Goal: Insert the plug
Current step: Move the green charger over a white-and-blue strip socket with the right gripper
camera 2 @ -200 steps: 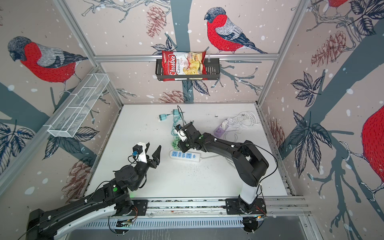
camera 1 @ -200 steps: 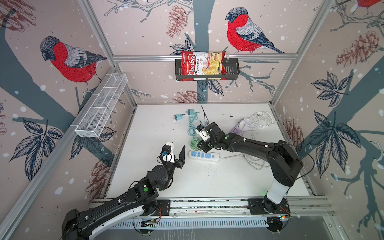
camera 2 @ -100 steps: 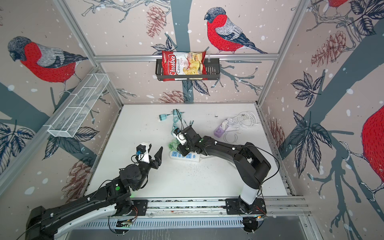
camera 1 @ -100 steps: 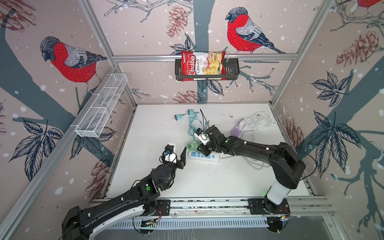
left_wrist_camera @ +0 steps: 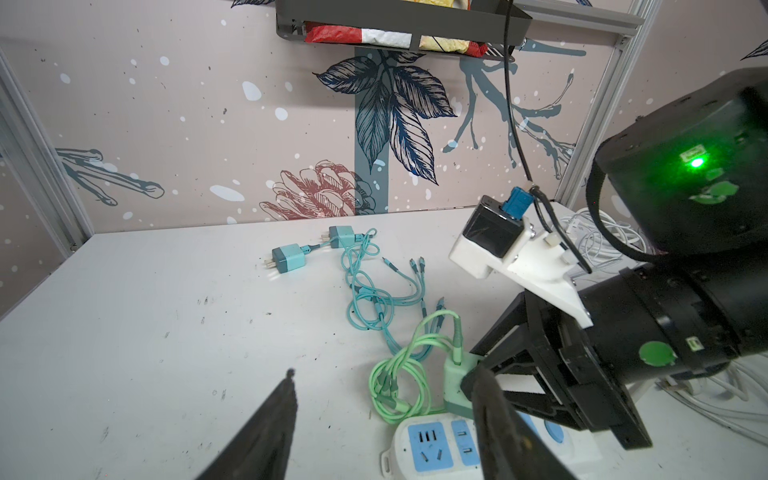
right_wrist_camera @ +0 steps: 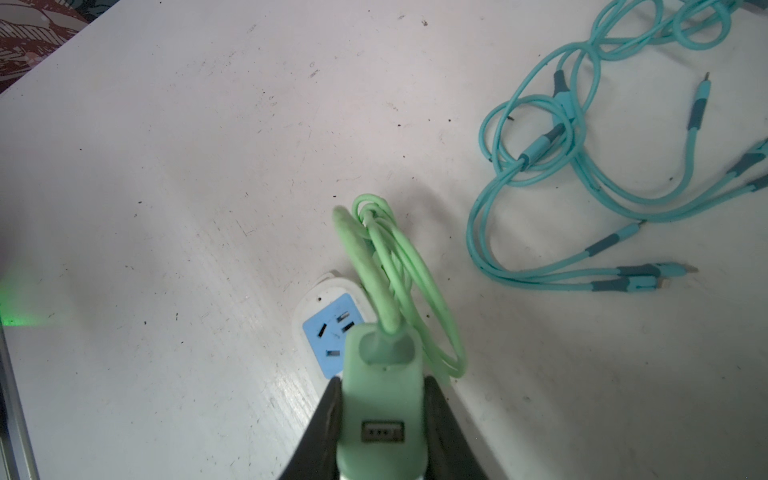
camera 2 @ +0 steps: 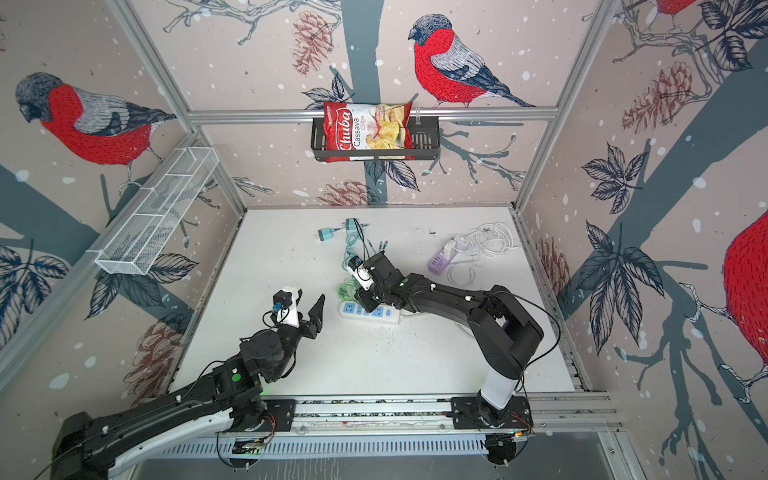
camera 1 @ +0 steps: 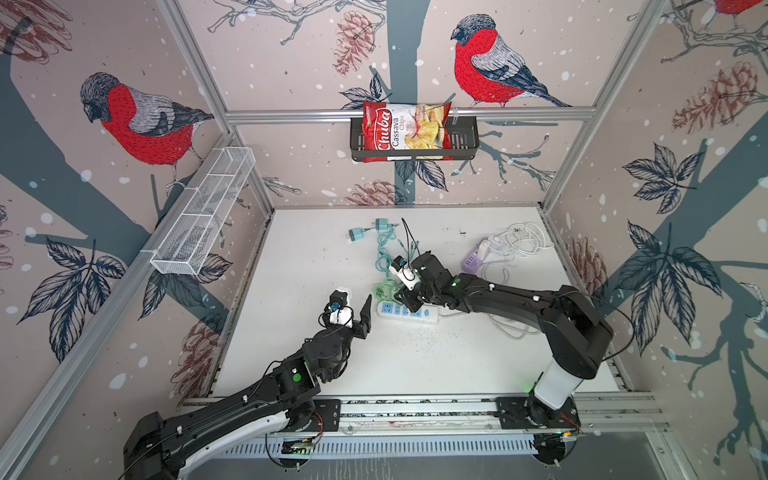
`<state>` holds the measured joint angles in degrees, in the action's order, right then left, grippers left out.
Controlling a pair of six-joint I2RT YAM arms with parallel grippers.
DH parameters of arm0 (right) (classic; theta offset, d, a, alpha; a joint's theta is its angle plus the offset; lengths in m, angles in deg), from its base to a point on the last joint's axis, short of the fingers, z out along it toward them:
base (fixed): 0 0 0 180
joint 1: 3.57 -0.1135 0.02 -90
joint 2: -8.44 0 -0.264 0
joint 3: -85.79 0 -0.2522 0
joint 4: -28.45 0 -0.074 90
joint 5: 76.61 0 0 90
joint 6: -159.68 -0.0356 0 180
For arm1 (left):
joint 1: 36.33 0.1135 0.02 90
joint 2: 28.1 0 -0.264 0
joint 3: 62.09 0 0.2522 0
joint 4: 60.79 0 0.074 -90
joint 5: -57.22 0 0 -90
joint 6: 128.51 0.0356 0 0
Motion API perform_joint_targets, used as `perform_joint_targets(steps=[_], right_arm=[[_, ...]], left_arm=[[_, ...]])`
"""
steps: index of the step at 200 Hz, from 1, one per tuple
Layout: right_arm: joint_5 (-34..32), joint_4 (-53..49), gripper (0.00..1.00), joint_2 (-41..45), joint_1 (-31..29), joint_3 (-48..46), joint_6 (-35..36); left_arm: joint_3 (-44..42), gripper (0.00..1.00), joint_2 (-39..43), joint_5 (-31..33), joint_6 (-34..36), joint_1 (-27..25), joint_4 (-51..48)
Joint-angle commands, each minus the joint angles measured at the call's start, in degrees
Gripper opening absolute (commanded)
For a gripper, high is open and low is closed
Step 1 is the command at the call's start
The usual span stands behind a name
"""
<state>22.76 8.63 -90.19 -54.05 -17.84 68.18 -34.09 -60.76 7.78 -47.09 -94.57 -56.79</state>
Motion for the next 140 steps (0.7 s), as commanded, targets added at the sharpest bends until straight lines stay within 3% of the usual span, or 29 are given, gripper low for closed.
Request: perform_joint_targets(steps=[1,95,140], right_arm=[[-0.23,2.73,0.01,-0.16,0.07,0.4,-0.24],[4.47,7.45,0.01,-3.23,-0.98,2.99,4.41],[3.68,8.77,0.01,-5.43,-1.9,3.32,7.71]], left_arm=[[-0.28,0.66,-0.1,0.68,-0.3,-0.03,1.63],[-1.73,0.66,2.99,2.12,-1.59,0.05,-1.18],[-2.41,0.66,4.97,2.68,-2.66,0.05,-2.53]])
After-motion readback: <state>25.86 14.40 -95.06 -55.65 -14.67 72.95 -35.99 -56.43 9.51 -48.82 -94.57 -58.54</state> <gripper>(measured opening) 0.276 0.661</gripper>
